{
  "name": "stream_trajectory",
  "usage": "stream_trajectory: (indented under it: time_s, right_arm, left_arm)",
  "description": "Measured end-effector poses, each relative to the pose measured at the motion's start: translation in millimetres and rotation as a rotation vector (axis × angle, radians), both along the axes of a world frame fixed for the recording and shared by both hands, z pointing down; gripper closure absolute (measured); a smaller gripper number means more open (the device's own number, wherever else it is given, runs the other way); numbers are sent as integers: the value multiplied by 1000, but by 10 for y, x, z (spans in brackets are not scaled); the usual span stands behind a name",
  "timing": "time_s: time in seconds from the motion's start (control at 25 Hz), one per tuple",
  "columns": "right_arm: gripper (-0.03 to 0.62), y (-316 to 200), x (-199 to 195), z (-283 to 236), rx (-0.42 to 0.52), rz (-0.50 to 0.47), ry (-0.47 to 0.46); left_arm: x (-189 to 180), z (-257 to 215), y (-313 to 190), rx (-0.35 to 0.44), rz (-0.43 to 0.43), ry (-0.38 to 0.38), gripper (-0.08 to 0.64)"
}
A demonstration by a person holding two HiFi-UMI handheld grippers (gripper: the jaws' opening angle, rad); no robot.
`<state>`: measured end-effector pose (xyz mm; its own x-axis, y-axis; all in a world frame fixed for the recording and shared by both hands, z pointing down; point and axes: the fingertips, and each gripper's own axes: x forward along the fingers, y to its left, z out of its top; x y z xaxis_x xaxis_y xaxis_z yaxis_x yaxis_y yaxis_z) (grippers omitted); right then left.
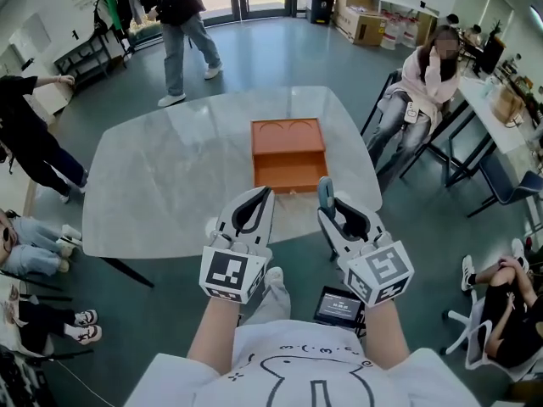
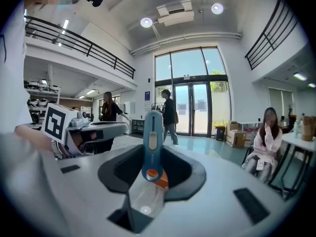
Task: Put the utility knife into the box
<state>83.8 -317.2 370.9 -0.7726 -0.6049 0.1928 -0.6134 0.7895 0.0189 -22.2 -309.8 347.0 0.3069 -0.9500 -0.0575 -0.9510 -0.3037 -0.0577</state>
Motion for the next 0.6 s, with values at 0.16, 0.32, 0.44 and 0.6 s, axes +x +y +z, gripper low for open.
stream_trajectory:
  time_s: [0.16, 0.32, 0.44, 0.6]
  right_arm:
    - [462, -353, -172, -11, -1, -6, 5]
    - [460, -689, -330, -6, -5, -12, 17]
    - [461, -954, -421, -4, -7, -10, 26]
    - [462, -1230, -562, -9, -12, -8, 36]
  left_arm:
    - [-164, -14, -349, 0, -5, -1, 545]
    - [-333, -31, -691, 1, -7, 12, 545]
    - [-423, -24, -944, -4, -5, 12, 545]
    - [-555, -13, -1222, -14, 0, 14, 545]
